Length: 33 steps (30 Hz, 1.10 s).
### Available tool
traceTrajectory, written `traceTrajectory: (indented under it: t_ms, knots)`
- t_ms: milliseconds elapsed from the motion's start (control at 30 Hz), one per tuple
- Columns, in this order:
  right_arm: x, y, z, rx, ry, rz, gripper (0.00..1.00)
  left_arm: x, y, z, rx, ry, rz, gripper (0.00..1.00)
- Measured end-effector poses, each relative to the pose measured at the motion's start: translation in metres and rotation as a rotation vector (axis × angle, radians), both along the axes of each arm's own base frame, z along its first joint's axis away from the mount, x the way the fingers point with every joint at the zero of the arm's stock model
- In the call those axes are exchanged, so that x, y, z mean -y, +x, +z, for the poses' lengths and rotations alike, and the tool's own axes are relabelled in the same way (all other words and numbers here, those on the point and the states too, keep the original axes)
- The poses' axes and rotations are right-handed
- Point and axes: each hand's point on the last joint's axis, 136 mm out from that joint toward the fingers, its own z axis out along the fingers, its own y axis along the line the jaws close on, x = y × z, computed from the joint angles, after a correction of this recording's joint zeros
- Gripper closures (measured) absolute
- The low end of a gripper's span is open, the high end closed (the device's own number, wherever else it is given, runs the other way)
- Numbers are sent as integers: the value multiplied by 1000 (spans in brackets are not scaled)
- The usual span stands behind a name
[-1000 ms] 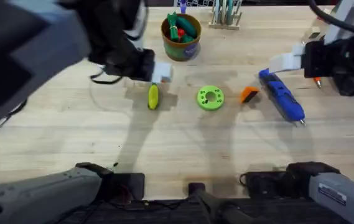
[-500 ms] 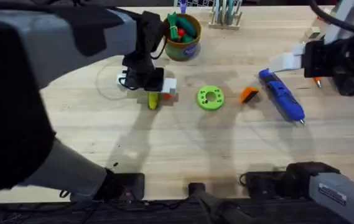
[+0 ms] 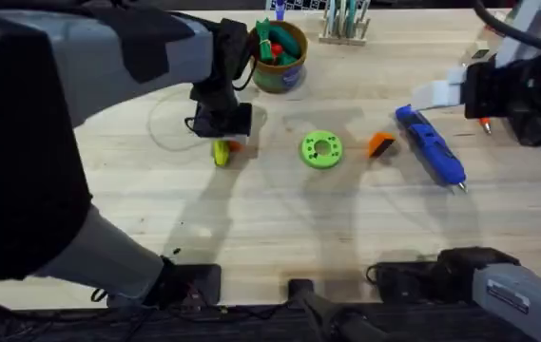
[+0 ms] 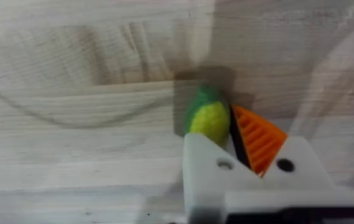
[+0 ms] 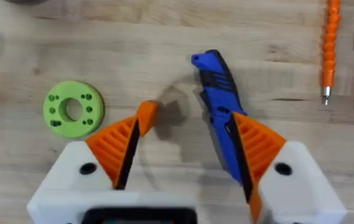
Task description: Pick up the gripper from the table and insert it into the empty holder that is missing its gripper. Then pick up a screw, insert it into the mounting hole, and use the screwdriver to tighten it. Finally, clean up the table by picking up the vegetable and placing it into the bucket.
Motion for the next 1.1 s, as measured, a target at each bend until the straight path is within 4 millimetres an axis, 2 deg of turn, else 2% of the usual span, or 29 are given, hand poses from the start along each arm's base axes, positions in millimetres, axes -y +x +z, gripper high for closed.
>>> traceTrajectory:
  t_ms: [200, 300, 400, 533, 633, 767, 800, 933, 967, 1000, 1100]
  knots:
    - [0, 0, 0, 0, 0, 0, 128, 2, 2, 1, 3, -10, 0, 987]
    - [0, 0, 0, 0, 0, 0, 129, 8, 10, 13, 28, -34, -1, 987]
    - [0, 0, 0, 0, 0, 0, 129, 14, 21, 42, 81, -64, -2, 987]
    - [0, 0, 0, 0, 0, 0, 129, 18, 32, 98, 185, -104, -4, 987]
    - [0, 0, 0, 0, 0, 0, 128, 18, 35, 133, 260, -128, -4, 987]
    - [0, 0, 0, 0, 0, 0, 128, 17, 33, 156, 320, -147, -4, 987]
    - [0, 0, 0, 0, 0, 0, 129, 16, 32, 158, 325, -146, -8, 925]
    - [0, 0, 0, 0, 0, 0, 128, 12, 31, 161, 334, -131, -1, 294]
    - [0, 0, 0, 0, 0, 0, 128, 12, 31, 161, 334, -127, 0, 149]
    - [0, 0, 0, 0, 0, 0, 129, 11, 30, 161, 333, -123, 5, 50]
    - [0, 0, 0, 0, 0, 0, 128, 8, 31, 161, 339, -106, 8, 16]
